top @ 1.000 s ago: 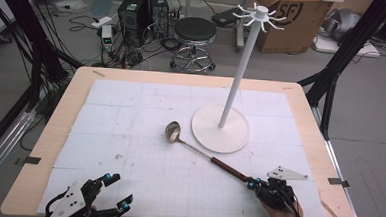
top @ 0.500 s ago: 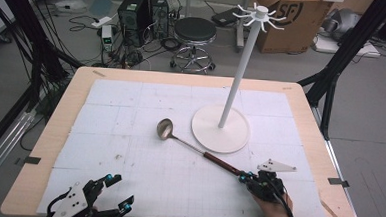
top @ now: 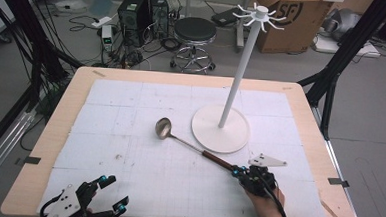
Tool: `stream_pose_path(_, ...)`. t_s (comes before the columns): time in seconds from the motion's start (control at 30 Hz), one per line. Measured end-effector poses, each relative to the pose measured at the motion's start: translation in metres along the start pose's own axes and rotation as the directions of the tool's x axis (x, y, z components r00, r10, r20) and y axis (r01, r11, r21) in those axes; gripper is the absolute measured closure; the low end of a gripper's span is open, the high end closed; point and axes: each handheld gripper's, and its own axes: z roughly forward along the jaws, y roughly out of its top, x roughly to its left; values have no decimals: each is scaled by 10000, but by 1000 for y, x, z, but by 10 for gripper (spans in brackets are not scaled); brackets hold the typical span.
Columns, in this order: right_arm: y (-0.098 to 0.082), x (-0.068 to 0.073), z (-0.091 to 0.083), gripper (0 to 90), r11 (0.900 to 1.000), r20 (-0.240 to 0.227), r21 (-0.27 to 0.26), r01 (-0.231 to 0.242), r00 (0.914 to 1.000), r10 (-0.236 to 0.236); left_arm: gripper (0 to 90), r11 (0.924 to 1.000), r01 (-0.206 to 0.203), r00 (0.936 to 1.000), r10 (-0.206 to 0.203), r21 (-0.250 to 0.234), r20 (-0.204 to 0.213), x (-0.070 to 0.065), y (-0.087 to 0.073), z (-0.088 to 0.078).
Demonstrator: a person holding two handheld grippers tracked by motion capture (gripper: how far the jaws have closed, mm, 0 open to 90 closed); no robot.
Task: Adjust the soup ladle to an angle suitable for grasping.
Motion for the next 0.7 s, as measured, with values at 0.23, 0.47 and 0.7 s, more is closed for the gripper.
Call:
stream_pose_path(0.23, -10, -17, -11, 899, 9995, 276, 125, -304, 9992, 300, 282, 9999, -84, 10000, 83, 82, 54, -3, 0, 2)
stream_pose_path(0.47, -9, -11, 2, 895, 9988, 217, 233, -430, 9989, 425, 283, 9997, -138, 9999, 137, 178, 59, -4, -1, 4)
stream_pose_path(0.7, -8, -1, 9, 896, 9956, 828, 239, -911, 9926, 889, 282, 9999, -81, 10000, 80, 116, 30, -4, 0, 3)
